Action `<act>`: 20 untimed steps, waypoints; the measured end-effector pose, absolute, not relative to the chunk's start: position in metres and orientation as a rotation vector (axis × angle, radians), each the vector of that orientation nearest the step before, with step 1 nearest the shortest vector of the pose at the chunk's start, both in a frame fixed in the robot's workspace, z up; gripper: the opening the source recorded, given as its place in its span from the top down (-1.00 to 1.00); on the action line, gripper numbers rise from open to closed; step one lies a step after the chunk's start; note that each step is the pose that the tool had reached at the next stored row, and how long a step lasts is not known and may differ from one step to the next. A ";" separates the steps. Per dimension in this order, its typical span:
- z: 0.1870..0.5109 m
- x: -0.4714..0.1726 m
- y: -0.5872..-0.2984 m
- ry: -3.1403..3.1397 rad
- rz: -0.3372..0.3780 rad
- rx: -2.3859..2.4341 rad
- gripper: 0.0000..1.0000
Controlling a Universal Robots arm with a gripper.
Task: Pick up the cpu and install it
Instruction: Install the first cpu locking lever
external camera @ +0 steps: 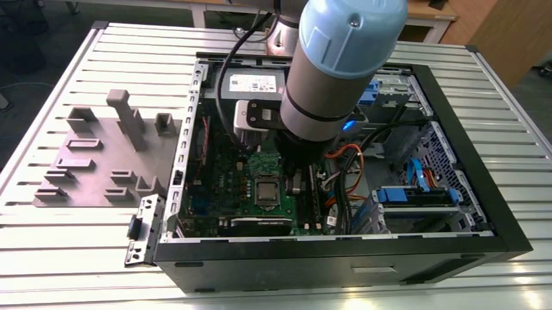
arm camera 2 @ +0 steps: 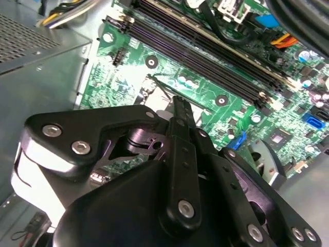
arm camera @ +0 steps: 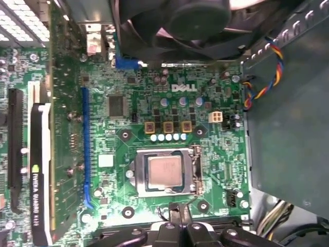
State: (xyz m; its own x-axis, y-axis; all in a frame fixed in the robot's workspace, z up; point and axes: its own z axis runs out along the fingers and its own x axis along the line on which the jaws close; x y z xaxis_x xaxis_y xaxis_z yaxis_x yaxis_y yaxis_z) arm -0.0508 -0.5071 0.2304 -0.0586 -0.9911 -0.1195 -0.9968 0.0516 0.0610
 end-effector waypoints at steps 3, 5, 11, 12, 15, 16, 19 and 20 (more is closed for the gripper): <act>0.230 -0.051 -0.509 2.244 0.192 -2.130 0.79; 0.230 -0.051 -0.509 2.238 0.190 -2.135 0.79; 0.227 -0.051 -0.509 2.191 0.168 -2.164 0.79; 0.227 -0.051 -0.509 2.190 0.169 -2.163 0.79; 0.226 -0.051 -0.509 2.189 0.170 -2.162 0.79; 0.226 -0.051 -0.509 2.189 0.170 -2.163 0.79; 0.225 -0.051 -0.512 2.189 0.171 -2.163 0.79; 0.225 -0.051 -0.514 2.189 0.171 -2.163 0.79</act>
State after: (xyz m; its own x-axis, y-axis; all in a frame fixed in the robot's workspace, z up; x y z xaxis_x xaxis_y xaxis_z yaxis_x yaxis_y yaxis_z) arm -0.0509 -0.5137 0.2246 -0.0144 -0.9927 -0.1199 -0.9993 0.0101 0.0367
